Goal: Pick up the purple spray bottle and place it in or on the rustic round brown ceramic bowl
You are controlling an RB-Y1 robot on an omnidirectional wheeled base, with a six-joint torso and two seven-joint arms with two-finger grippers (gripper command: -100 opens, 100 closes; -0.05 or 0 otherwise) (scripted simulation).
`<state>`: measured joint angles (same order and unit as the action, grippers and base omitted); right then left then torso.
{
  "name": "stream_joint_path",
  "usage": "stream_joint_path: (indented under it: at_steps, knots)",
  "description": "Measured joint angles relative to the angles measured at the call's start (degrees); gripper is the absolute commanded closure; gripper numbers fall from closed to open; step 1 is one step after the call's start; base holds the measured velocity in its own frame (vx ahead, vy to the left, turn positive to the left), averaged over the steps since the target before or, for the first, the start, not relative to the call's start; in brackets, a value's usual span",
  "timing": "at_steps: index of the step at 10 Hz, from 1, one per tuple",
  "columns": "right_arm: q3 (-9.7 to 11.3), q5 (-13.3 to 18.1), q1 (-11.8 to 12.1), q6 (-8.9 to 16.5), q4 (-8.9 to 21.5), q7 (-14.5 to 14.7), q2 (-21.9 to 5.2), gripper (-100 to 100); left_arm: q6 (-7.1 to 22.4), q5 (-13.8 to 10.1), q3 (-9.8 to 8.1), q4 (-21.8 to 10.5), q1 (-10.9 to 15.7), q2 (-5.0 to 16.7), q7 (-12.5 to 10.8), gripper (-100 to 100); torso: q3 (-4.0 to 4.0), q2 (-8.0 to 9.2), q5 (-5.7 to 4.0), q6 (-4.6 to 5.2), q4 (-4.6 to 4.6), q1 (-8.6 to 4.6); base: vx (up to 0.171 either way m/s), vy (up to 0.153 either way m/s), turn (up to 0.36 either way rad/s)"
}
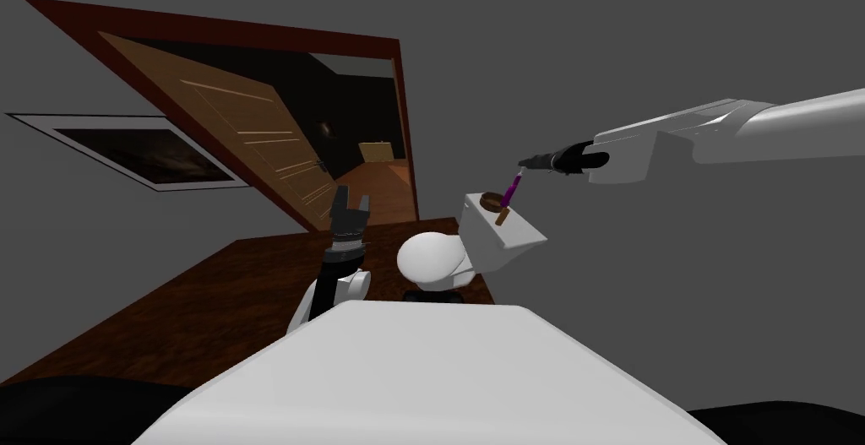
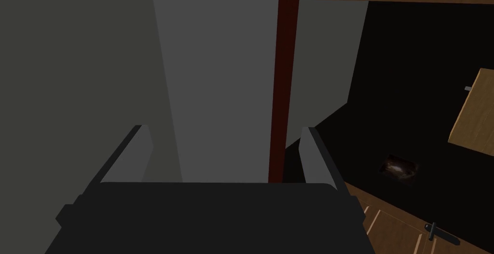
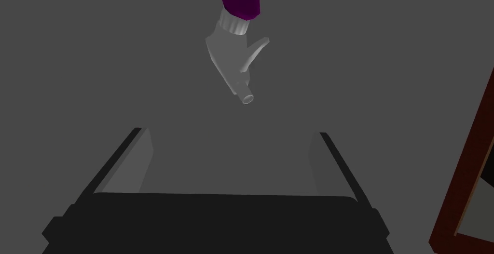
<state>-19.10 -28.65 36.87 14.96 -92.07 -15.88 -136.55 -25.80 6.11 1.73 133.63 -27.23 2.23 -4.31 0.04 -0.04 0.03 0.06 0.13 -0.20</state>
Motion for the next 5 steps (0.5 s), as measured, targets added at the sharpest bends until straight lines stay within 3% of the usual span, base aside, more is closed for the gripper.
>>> stream_joint_path:
  at_steps: [5]
  knots:
    - [0.0, 0.0, 0.0, 0.0, 0.0, 0.0, 0.0, 0, 0.0, 0.0, 0.00, 0.0, 0.0, 0.0, 0.0, 0, -0.01, -0.02, 0.02, 0.00, 0.00, 0.06, 0.000, 0.000, 0.000]
